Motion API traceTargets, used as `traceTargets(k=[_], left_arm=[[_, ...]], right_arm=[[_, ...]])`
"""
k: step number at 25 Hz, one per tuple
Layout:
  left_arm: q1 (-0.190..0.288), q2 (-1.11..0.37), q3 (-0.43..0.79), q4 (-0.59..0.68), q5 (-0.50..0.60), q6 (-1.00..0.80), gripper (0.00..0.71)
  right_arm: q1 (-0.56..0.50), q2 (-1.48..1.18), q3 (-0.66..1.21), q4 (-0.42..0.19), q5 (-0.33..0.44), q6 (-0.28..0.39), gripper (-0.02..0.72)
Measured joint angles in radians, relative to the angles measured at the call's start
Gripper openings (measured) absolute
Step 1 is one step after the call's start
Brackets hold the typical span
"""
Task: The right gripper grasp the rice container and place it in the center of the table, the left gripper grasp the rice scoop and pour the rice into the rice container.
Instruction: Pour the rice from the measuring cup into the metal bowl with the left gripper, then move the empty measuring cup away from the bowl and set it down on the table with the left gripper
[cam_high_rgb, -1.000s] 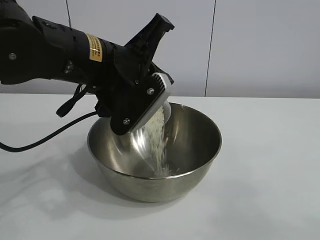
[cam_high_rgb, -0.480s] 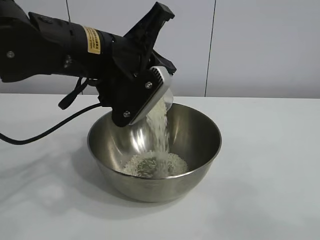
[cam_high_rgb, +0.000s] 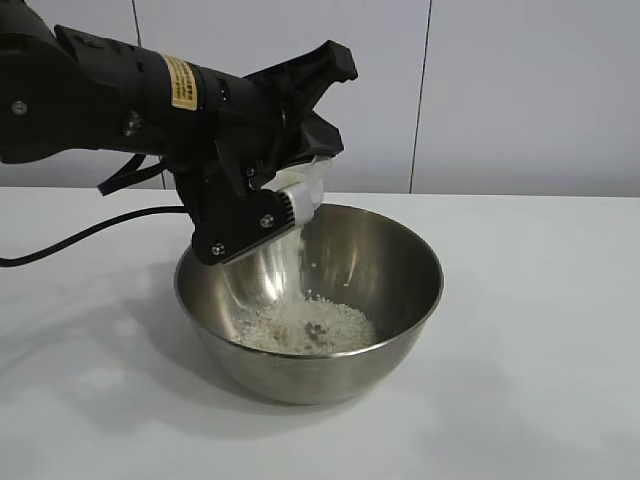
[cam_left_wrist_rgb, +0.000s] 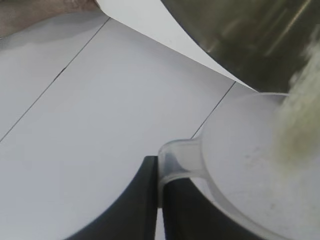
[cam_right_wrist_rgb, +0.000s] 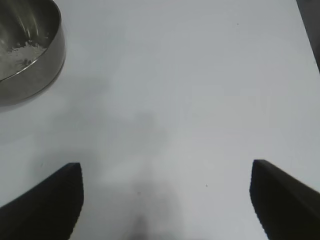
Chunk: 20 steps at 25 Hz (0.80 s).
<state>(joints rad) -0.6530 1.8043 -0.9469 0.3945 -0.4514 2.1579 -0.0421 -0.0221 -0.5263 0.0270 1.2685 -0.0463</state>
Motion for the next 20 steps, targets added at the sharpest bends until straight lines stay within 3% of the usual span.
traceTargets(k=[5, 8, 11, 17, 20], left_arm=[[0.000, 0.000, 0.000, -0.002, 0.000, -0.033, 0.009], [0.000, 0.000, 0.000, -0.003, -0.004, -0.228, 0.009], [0.000, 0.000, 0.000, -0.004, -0.059, -0.583, 0.009], [0.000, 0.000, 0.000, -0.005, -0.231, -1.477, 0.009], [0.000, -0.002, 0.000, -0.043, -0.283, -1.795, 0.009]], right_arm=[[0.000, 0.000, 0.000, 0.000, 0.000, 0.000, 0.621], [0.000, 0.000, 0.000, 0.000, 0.000, 0.000, 0.621], [0.000, 0.000, 0.000, 0.000, 0.000, 0.000, 0.621], [0.000, 0.000, 0.000, 0.000, 0.000, 0.000, 0.621], [0.000, 0.000, 0.000, 0.000, 0.000, 0.000, 0.621]])
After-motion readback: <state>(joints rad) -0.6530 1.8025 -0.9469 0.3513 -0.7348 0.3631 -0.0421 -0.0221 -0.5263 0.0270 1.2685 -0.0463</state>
